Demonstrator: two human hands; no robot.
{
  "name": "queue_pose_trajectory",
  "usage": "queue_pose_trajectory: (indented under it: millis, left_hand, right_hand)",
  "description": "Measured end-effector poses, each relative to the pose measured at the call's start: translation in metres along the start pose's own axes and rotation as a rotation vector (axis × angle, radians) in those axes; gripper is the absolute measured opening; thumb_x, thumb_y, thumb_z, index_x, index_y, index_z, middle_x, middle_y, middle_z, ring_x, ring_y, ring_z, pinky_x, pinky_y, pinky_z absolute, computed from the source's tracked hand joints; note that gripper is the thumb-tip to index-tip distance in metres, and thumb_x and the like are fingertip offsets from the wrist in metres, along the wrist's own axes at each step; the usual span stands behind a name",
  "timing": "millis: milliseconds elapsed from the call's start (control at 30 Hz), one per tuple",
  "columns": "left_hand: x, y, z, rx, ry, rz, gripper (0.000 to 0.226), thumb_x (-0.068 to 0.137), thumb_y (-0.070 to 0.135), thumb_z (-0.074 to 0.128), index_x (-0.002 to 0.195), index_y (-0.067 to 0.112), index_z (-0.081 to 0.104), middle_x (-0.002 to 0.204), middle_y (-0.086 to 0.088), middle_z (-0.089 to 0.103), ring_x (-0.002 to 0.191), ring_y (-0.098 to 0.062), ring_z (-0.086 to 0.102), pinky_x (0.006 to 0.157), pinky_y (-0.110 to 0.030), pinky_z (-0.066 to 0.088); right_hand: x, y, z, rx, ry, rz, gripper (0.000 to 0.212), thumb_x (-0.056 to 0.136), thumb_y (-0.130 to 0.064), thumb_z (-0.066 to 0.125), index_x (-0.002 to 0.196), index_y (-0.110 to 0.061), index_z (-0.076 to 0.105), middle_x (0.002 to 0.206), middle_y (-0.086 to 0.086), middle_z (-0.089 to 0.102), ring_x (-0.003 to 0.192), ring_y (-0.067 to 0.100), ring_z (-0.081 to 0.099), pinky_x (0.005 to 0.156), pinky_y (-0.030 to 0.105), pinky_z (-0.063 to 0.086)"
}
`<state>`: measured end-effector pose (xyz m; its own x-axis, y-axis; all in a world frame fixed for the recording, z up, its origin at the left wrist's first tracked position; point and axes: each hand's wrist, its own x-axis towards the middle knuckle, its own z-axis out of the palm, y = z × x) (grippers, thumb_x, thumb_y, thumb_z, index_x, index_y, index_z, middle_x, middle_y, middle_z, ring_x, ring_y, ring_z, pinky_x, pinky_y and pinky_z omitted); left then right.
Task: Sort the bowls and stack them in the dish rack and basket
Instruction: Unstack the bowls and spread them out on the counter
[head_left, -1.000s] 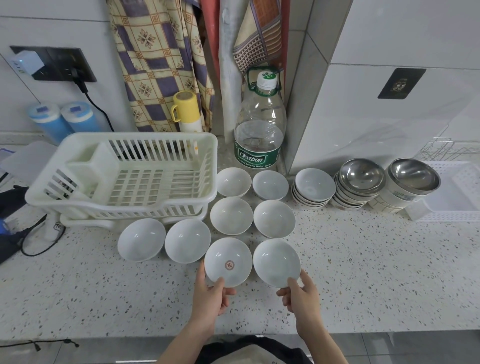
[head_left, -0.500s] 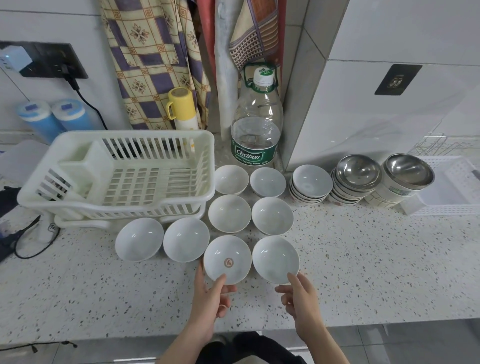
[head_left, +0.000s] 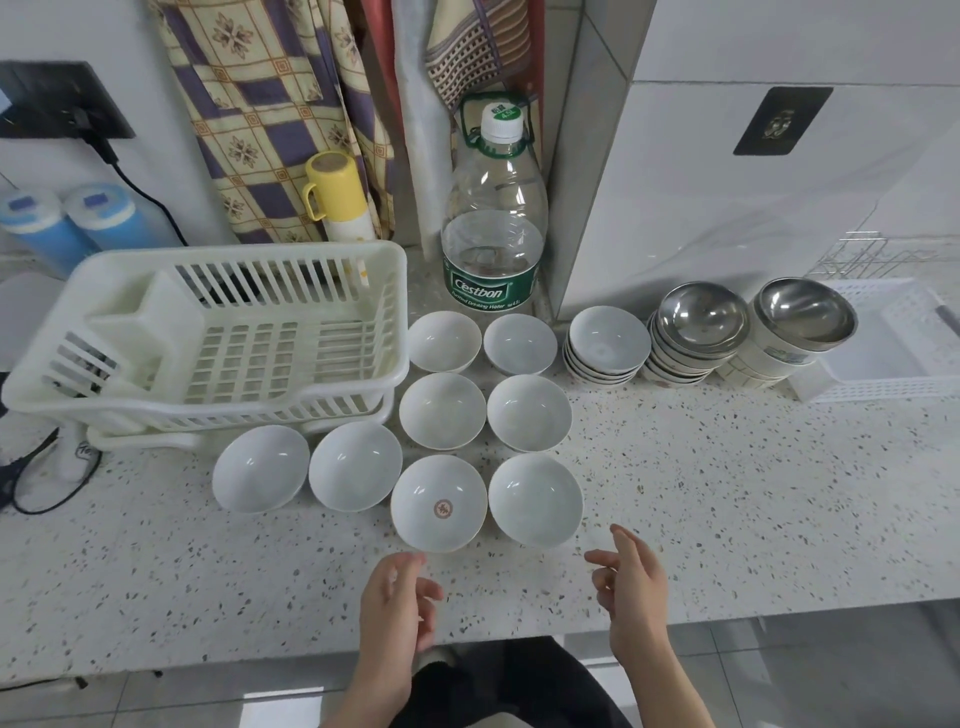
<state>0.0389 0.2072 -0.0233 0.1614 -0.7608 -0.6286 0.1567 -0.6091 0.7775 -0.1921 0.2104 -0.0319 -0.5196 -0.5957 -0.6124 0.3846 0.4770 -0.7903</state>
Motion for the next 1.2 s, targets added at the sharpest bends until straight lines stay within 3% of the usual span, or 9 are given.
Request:
queue_pose_trajectory:
  millis: [133, 267, 467, 600, 667, 733, 833, 1000, 1200]
  left_hand:
    - [0.007, 0.032, 0.039, 0.023, -0.062, 0.106, 0.014, 0.094, 0.023, 0.058, 0.098, 0.01, 0.065, 0.061, -0.004, 0.063, 0.039, -0.012, 0.04, 0.036, -0.02, 0.026]
    - [0.032, 0.072, 0.111, 0.1, -0.19, 0.156, 0.018, 0.095, 0.035, 0.059, 0.107, 0.023, 0.064, 0.065, -0.002, 0.069, 0.04, -0.011, 0.045, 0.036, -0.018, 0.028]
    - [0.087, 0.119, 0.226, 0.286, -0.253, 0.198, 0.057, 0.093, 0.043, 0.058, 0.143, 0.042, 0.031, 0.078, -0.004, 0.074, 0.04, -0.01, 0.049, 0.033, -0.019, 0.028]
    - [0.118, 0.133, 0.27, 0.408, -0.195, 0.151, 0.072, 0.094, 0.038, 0.055, 0.153, 0.036, 0.014, 0.084, -0.011, 0.075, 0.033, -0.008, 0.046, 0.034, -0.018, 0.03]
    - [0.128, 0.133, 0.279, 0.44, -0.149, 0.143, 0.068, 0.095, 0.033, 0.053, 0.153, 0.031, 0.017, 0.087, -0.013, 0.075, 0.03, -0.007, 0.047, 0.033, -0.017, 0.03]
    - [0.134, 0.13, 0.284, 0.452, -0.106, 0.142, 0.064, 0.097, 0.025, 0.051, 0.153, 0.028, 0.02, 0.105, -0.014, 0.072, 0.03, -0.005, 0.052, 0.031, -0.015, 0.03]
    - [0.135, 0.125, 0.286, 0.434, -0.072, 0.175, 0.062, 0.097, 0.014, 0.048, 0.152, 0.033, 0.026, 0.125, -0.006, 0.061, 0.051, -0.011, 0.07, 0.033, -0.018, 0.035]
    - [0.132, 0.126, 0.285, 0.466, -0.095, 0.243, 0.065, 0.092, 0.005, 0.041, 0.146, 0.04, 0.033, 0.118, -0.001, 0.062, 0.062, -0.021, 0.074, 0.033, -0.021, 0.033]
    - [0.132, 0.132, 0.283, 0.599, -0.057, 0.303, 0.064, 0.092, 0.006, 0.041, 0.148, 0.036, 0.033, 0.109, 0.012, 0.057, 0.059, -0.011, 0.073, 0.033, -0.018, 0.038]
  right_hand:
    - [0.023, -0.025, -0.009, 0.044, 0.006, -0.019, 0.02, 0.1, -0.023, 0.05, 0.116, -0.02, 0.061, 0.072, 0.007, 0.07, 0.041, 0.008, 0.042, 0.039, 0.02, 0.033]
    - [0.052, -0.055, -0.022, 0.04, -0.031, -0.041, 0.016, 0.1, -0.023, 0.05, 0.11, -0.022, 0.063, 0.066, 0.004, 0.069, 0.04, 0.007, 0.042, 0.037, 0.019, 0.032]
    - [0.1, -0.099, -0.037, -0.007, -0.104, -0.044, 0.017, 0.1, -0.019, 0.05, 0.108, -0.017, 0.065, 0.066, 0.008, 0.069, 0.038, 0.009, 0.043, 0.038, 0.02, 0.03]
    - [0.127, -0.123, -0.04, -0.051, -0.151, -0.039, 0.016, 0.099, -0.018, 0.051, 0.106, -0.016, 0.065, 0.068, 0.008, 0.069, 0.04, 0.008, 0.044, 0.038, 0.02, 0.03]
    - [0.136, -0.132, -0.038, -0.069, -0.18, -0.04, 0.016, 0.098, -0.018, 0.052, 0.105, -0.016, 0.066, 0.067, 0.006, 0.07, 0.041, 0.008, 0.045, 0.039, 0.02, 0.031]
    - [0.143, -0.138, -0.036, -0.085, -0.211, -0.04, 0.016, 0.098, -0.02, 0.053, 0.105, -0.017, 0.066, 0.067, 0.004, 0.071, 0.042, 0.008, 0.046, 0.041, 0.021, 0.032]
    - [0.151, -0.143, -0.035, -0.109, -0.246, -0.03, 0.015, 0.097, -0.022, 0.054, 0.106, -0.019, 0.067, 0.07, 0.005, 0.071, 0.045, 0.009, 0.047, 0.043, 0.022, 0.033]
    - [0.153, -0.142, -0.034, -0.119, -0.281, -0.01, 0.015, 0.098, -0.022, 0.053, 0.106, -0.019, 0.066, 0.071, 0.006, 0.07, 0.045, 0.012, 0.047, 0.041, 0.021, 0.033]
    - [0.158, -0.147, -0.027, -0.204, -0.312, -0.043, 0.016, 0.097, -0.022, 0.052, 0.104, -0.023, 0.065, 0.069, 0.001, 0.071, 0.046, 0.01, 0.049, 0.045, 0.022, 0.035]
